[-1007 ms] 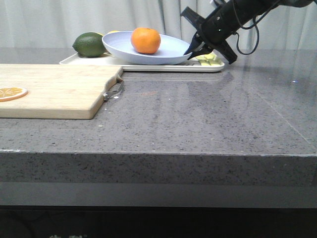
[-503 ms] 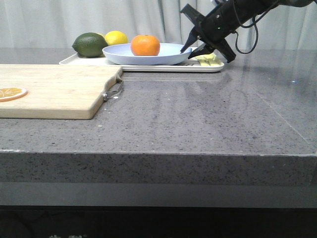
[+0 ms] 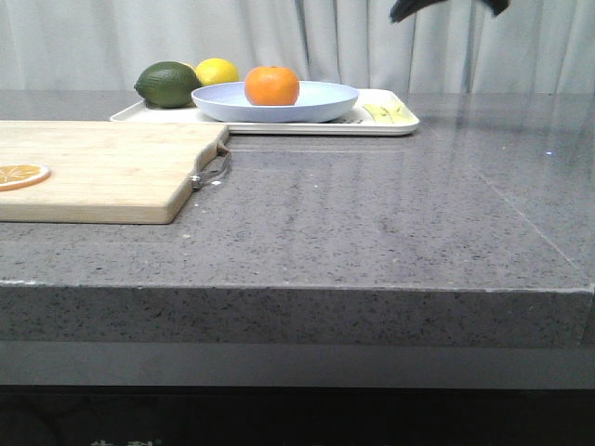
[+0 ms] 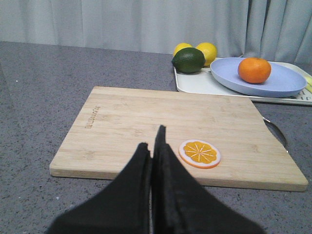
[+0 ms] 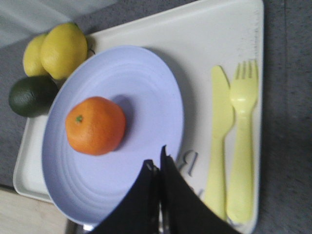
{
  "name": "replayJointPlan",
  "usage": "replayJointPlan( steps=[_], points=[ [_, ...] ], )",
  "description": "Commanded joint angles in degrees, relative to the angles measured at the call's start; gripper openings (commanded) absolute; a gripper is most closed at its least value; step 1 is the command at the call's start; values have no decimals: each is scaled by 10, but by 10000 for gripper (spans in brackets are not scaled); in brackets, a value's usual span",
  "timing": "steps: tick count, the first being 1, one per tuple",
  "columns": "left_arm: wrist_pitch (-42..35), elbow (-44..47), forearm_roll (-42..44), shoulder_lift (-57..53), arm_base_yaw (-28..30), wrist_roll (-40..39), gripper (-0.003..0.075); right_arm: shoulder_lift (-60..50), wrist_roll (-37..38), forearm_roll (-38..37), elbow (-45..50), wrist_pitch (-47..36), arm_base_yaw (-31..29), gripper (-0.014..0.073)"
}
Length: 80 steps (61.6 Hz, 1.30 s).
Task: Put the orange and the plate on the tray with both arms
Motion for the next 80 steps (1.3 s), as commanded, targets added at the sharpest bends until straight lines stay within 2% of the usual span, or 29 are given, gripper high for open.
replayJointPlan(
  steps=[1, 10, 22, 34, 49, 61, 80],
  points=[
    [-49, -15, 2, 6, 2, -2, -17, -70, -25, -63, -18, 38, 4, -71],
    [-49, -15, 2, 6, 2, -2, -17, -110, -36, -191, -16, 111, 13, -71],
    [-49, -15, 2, 6, 2, -2, -17, -174, -60, -204, 40, 111, 16, -71],
    [-49, -15, 2, 6, 2, -2, -17, -302, -116, -223, 243, 109, 17, -71],
    [-49, -15, 2, 6, 2, -2, -17, -451, -124, -283, 477, 103, 10, -71],
    [-49, -15, 2, 6, 2, -2, -17, -576, -126, -284, 661, 15, 10, -71],
    [-49, -15, 2, 6, 2, -2, -17, -823, -157, -284, 992, -216, 10, -71]
  ],
)
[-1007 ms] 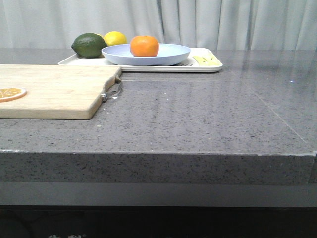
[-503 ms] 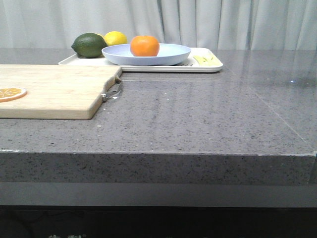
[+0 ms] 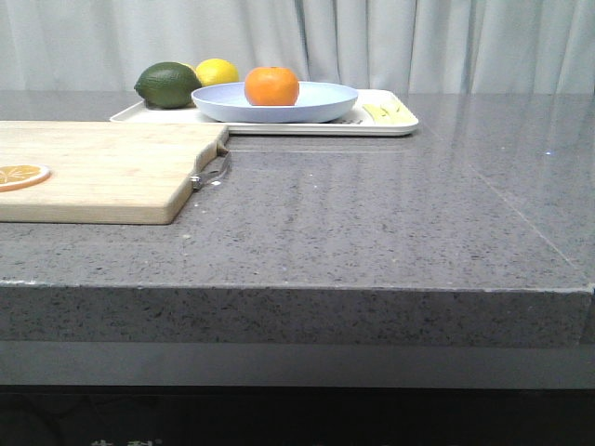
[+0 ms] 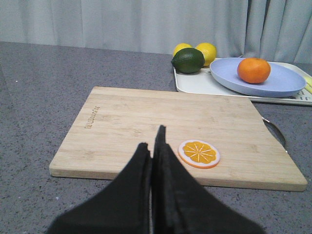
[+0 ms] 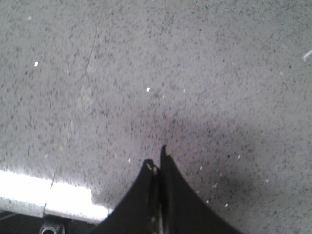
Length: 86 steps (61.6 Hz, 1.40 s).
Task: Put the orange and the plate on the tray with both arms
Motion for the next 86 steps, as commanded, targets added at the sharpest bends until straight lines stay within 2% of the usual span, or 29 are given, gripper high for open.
replayJointPlan(
  steps=[1, 17, 32, 86],
  points=[
    [-49, -15, 2, 6, 2, -2, -17, -80, -11, -9, 70, -102, -5, -71],
    [-49, -15, 2, 6, 2, -2, -17, -304, -10, -9, 270, -259, -4, -71],
    [-49, -15, 2, 6, 2, -2, -17, -455, -9, -9, 343, -310, -4, -71],
    [-49, -15, 2, 6, 2, -2, -17, -473, -9, -9, 346, -313, -4, -71]
  ],
)
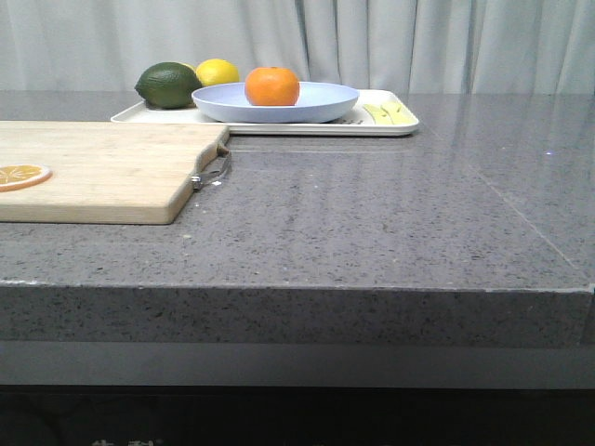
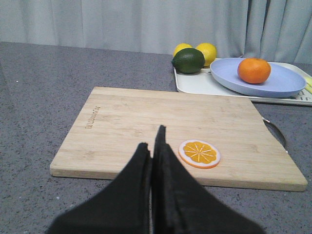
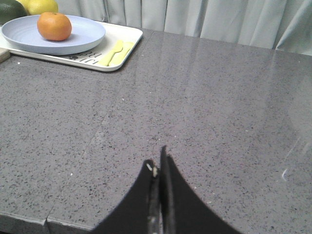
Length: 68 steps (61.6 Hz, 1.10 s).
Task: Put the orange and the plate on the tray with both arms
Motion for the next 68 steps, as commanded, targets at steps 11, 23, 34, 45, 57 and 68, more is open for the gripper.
replayJointPlan(
  steps=[11, 23, 34, 45, 57, 68],
  points=[
    [-48, -15, 2, 6, 2, -2, -17, 5, -5, -9, -16, -49, -4, -71],
    [-50, -14, 2, 6, 2, -2, -17, 5, -5, -9, -16, -49, -4, -71],
    [-83, 14, -20, -22, 23, 5, -17, 5, -5, -9, -16, -49, -4, -71],
    [-116, 75, -72, -71, 60, 34, -17, 5, -5, -9, -16, -49, -4, -71],
    [-169, 146, -78, -69, 60, 34, -17, 5, -5, -9, -16, -46, -4, -71],
    [-210, 202, -80, -69, 60, 34, -17, 5, -5, -9, -16, -42, -4, -71]
  ],
)
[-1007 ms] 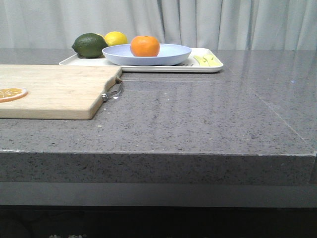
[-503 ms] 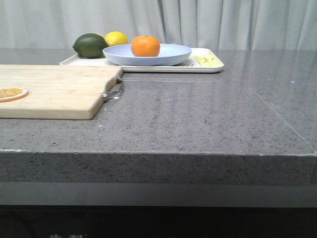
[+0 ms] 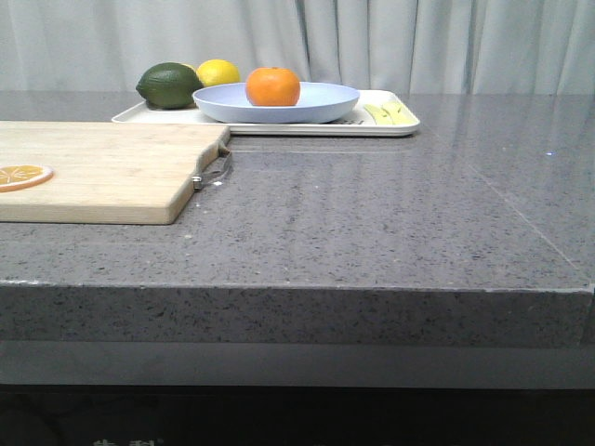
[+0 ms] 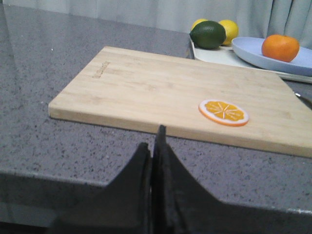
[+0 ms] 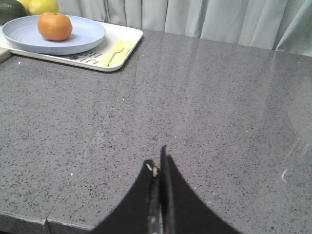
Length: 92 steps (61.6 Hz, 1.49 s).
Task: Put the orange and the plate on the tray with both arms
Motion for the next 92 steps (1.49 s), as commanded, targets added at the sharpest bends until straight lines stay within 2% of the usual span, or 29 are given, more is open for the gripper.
replayJointPlan(
  steps=[1, 67, 73, 84, 92],
  points=[
    [-77, 10, -5, -13, 2, 2, -17, 5, -4, -9, -16, -41, -4, -71],
    [-81, 17, -5, -12, 2, 2, -17, 5, -5, -10, -16, -41, -4, -71],
    [-81, 17, -5, -12, 2, 2, -17, 1, -5, -11, 8, -84, -4, -71],
    [-81, 17, -5, -12, 2, 2, -17, -45, -5, 20, 111, -221, -36, -71],
    [-81, 17, -5, -12, 2, 2, -17, -100, -5, 47, 186, -248, -68, -71]
  ],
)
